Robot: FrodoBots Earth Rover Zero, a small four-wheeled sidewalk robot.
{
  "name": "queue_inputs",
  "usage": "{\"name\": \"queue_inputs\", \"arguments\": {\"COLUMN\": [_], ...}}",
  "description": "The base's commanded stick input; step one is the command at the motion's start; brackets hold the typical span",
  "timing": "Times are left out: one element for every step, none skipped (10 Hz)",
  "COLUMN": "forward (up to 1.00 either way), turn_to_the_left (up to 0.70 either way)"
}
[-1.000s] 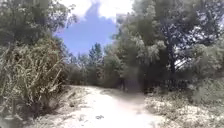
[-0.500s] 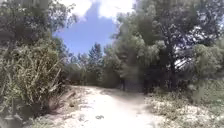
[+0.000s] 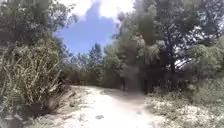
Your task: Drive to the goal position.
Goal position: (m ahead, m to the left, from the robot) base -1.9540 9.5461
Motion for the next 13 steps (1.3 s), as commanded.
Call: {"name": "queue_inputs", "arguments": {"forward": [0.70, 0.75, 0.85, 0.91, 1.00, 1.00, 1.00, 1.00, 1.00, 1.00, 1.00, 1.00, 1.00], "turn_to_the_left": [0.00, 0.00, 0.00, 0.00, 0.00, 0.00, 0.00, 0.00, 0.00, 0.00, 0.00, 0.16, 0.37]}}
